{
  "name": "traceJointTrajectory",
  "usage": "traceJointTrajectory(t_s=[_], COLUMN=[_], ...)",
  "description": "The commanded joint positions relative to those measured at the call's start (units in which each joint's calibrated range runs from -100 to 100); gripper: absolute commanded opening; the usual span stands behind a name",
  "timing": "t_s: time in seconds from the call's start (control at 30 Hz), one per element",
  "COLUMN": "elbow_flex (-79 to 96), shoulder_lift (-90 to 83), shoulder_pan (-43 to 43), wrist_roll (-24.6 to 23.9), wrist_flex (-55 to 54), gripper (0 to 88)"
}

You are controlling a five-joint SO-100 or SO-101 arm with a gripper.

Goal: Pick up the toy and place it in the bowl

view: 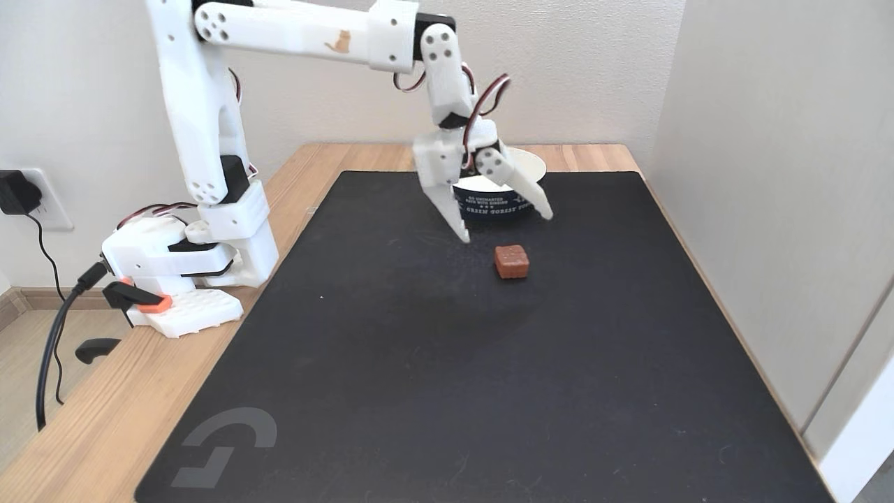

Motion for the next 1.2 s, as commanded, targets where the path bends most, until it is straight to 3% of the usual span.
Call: traceJointTrajectory(t_s=[0.0,0.53,0.63,0.7,0.83,1.0,1.17], elbow_flex=[-13.96,-18.11,-18.2,-18.29,-18.38,-18.2,-20.27], shoulder_lift=[10.47,25.31,25.14,24.64,24.48,22.56,17.14], shoulder_pan=[-1.45,-4.79,-4.29,-4.04,-2.37,-0.95,-4.79], wrist_roll=[-0.25,0.12,0.12,0.17,0.22,0.32,-0.2], wrist_flex=[3.99,0.43,0.68,0.68,0.94,0.94,-2.45], gripper=[39.3,38.5,29.4,16.1,2.2,2.2,2.2])
